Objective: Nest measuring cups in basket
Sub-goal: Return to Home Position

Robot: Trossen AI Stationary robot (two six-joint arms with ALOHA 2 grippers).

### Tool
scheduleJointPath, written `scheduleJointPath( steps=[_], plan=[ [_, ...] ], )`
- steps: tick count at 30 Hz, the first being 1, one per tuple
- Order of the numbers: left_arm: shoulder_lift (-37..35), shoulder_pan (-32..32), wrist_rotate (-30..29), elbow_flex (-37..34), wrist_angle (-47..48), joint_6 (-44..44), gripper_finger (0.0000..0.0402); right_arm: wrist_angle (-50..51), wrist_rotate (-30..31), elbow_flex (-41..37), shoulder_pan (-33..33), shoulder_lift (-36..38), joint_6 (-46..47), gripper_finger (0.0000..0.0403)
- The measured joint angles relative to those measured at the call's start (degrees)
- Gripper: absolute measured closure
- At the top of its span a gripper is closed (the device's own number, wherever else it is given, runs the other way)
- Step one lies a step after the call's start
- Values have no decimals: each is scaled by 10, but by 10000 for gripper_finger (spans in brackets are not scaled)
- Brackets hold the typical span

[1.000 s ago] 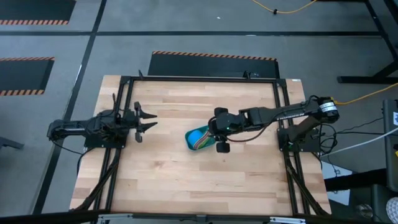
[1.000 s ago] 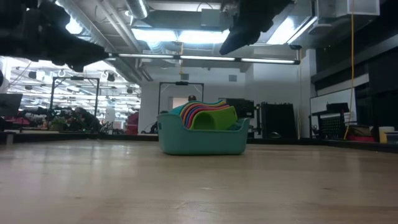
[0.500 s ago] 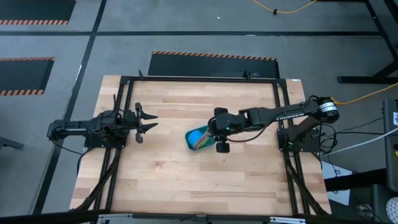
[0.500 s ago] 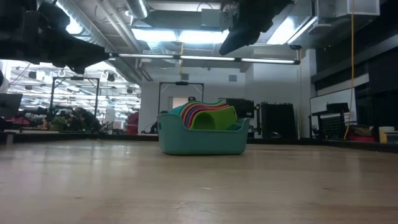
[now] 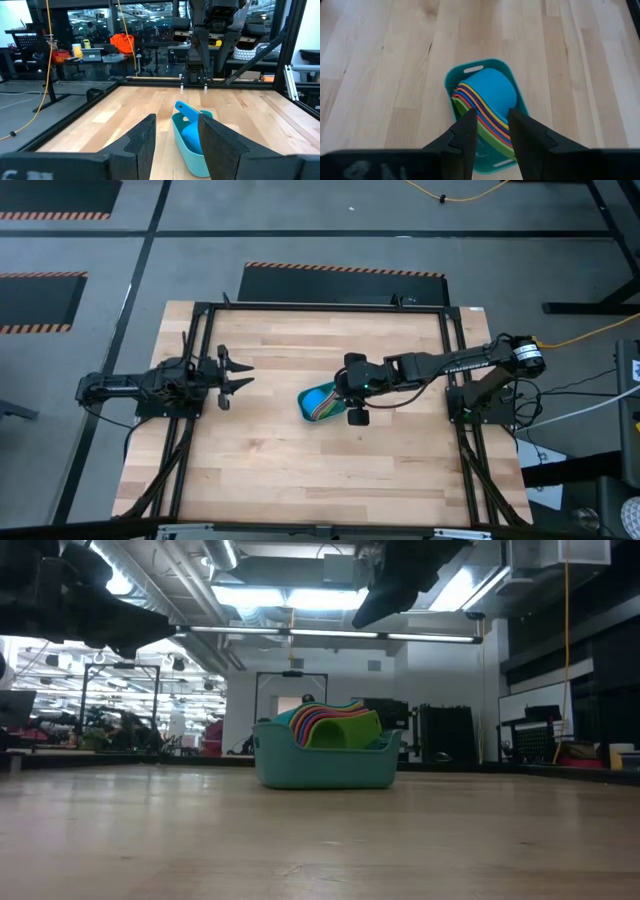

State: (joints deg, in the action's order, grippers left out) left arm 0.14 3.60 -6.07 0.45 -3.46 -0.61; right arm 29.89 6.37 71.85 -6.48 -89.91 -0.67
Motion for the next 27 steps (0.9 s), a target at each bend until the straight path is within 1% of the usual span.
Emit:
scheduleJointPath(
  steps=[8, 12, 15, 18, 20, 23, 27],
  plan=[
    [0, 0, 0, 0, 0, 0, 262, 3, 0, 0, 0, 0, 1, 288],
    [0, 0, 0, 0, 1, 1, 262, 41, -5, 0, -2, 18, 1, 288],
    [0, 0, 0, 0, 5, 4, 262, 80, -19, 0, -9, 66, 5, 288],
    [0, 0, 0, 0, 5, 4, 262, 123, -21, 0, -13, 117, 5, 288],
    [0, 0, -2, 0, 5, 4, 262, 132, -20, -8, -13, 157, 0, 288],
    [0, 0, -2, 0, 7, 4, 262, 120, -19, -55, -9, 222, -25, 288],
    [0, 0, -2, 0, 11, 5, 262, 60, -21, -161, 4, 328, -27, 288]
  ],
)
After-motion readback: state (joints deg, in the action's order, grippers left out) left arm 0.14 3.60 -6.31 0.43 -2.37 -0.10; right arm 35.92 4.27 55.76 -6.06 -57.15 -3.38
